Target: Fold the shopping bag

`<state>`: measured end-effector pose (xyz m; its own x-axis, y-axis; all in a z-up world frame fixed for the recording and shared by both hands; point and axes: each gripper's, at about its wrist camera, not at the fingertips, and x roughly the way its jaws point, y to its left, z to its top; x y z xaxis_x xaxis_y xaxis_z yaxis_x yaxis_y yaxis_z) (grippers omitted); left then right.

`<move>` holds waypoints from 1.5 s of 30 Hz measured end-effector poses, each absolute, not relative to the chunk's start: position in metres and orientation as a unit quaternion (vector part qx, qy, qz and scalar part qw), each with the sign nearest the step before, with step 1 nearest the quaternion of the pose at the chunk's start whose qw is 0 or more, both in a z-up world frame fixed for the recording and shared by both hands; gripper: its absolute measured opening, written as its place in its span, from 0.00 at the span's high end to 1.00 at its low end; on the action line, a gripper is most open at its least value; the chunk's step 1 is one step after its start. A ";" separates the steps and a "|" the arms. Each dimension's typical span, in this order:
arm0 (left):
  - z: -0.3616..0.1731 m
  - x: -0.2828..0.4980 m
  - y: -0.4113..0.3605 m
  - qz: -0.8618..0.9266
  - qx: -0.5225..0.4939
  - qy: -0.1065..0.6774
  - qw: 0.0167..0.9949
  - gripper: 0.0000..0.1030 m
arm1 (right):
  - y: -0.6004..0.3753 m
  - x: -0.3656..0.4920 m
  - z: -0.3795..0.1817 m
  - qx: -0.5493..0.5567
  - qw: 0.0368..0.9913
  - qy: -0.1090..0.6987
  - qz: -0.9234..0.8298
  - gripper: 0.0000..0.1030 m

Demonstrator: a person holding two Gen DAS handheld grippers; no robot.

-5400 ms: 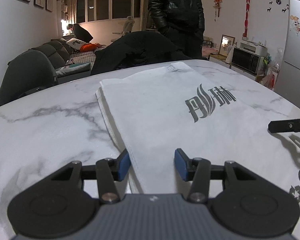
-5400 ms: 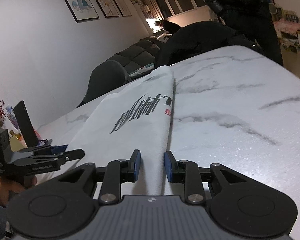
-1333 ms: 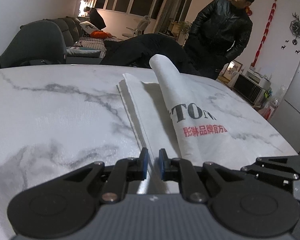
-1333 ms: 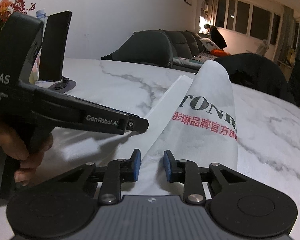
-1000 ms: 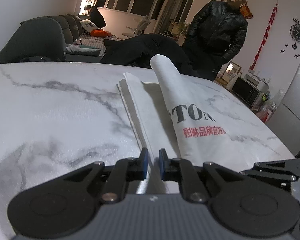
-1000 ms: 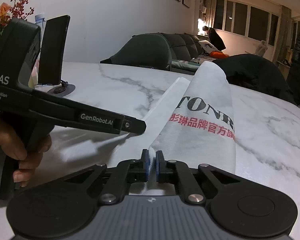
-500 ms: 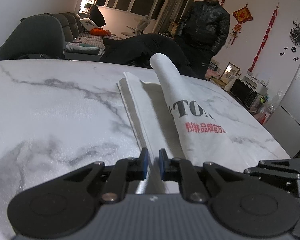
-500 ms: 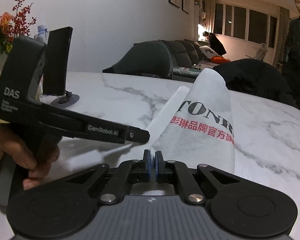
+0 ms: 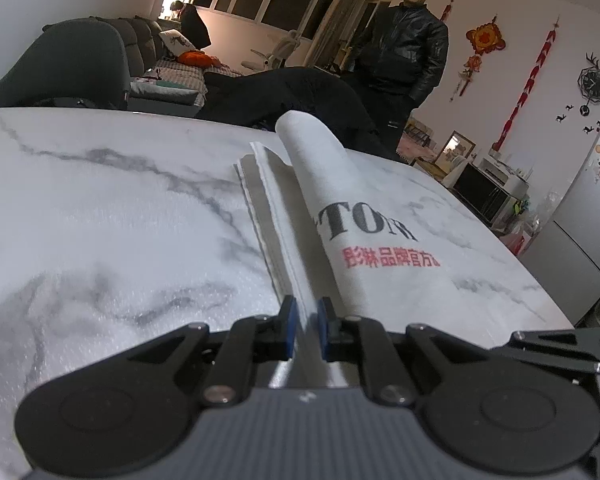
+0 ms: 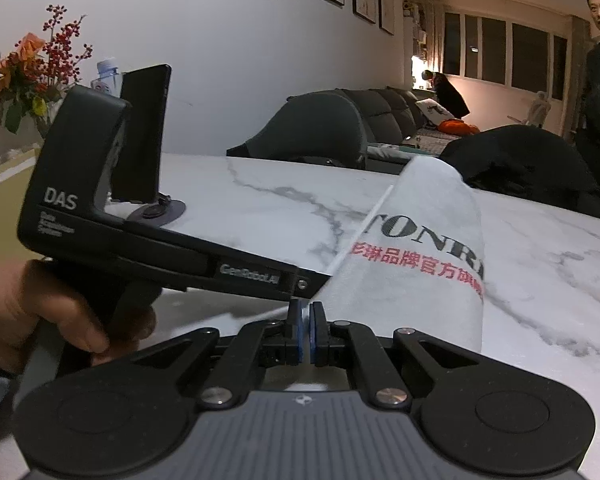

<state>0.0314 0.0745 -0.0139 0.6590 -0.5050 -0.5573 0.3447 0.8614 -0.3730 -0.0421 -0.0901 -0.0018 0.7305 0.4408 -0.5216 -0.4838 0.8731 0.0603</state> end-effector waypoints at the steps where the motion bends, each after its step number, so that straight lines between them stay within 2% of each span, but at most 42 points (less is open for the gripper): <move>1: -0.014 0.031 0.074 -0.235 -0.118 0.339 0.903 0.90 | -0.089 -0.043 -0.002 -0.040 0.928 0.271 0.252 0.98; 9: -0.013 0.038 0.084 -0.235 -0.146 0.356 0.893 0.91 | -0.091 -0.040 -0.003 -0.036 0.933 0.281 0.223 0.97; 11: -0.013 0.041 0.088 -0.234 -0.161 0.365 0.887 0.91 | -0.094 -0.039 -0.006 -0.022 0.933 0.285 0.216 0.87; 13: -0.010 0.045 0.091 -0.226 -0.159 0.373 0.885 0.91 | -0.097 -0.037 -0.009 -0.007 0.932 0.293 0.214 0.82; 16: -0.006 0.050 0.090 -0.220 -0.125 0.377 0.891 0.91 | -0.097 -0.035 -0.011 -0.001 0.931 0.300 0.207 0.79; 20: -0.001 0.056 0.088 -0.221 -0.097 0.380 0.893 0.91 | -0.095 -0.038 -0.008 -0.003 0.931 0.299 0.207 0.66; 22: 0.001 0.059 0.090 -0.226 -0.096 0.377 0.893 0.91 | -0.095 -0.036 -0.009 0.009 0.928 0.306 0.214 0.66; 25: 0.002 0.060 0.087 -0.241 -0.083 0.375 0.891 0.91 | -0.091 -0.034 -0.012 0.000 0.925 0.313 0.216 0.66; 30: -0.003 0.063 0.078 -0.257 -0.050 0.370 0.891 0.92 | -0.075 -0.038 -0.014 -0.076 0.925 0.304 0.215 0.67; 35: -0.004 0.060 0.076 -0.266 -0.029 0.360 0.894 0.93 | -0.072 -0.037 -0.015 -0.100 0.923 0.296 0.226 0.88; 38: -0.004 0.056 0.075 -0.267 -0.019 0.355 0.896 0.94 | -0.070 -0.038 -0.014 -0.113 0.923 0.290 0.226 0.94; 45: -0.003 0.051 0.074 -0.266 -0.011 0.350 0.898 0.94 | -0.078 -0.045 -0.006 -0.093 0.928 0.265 0.246 0.95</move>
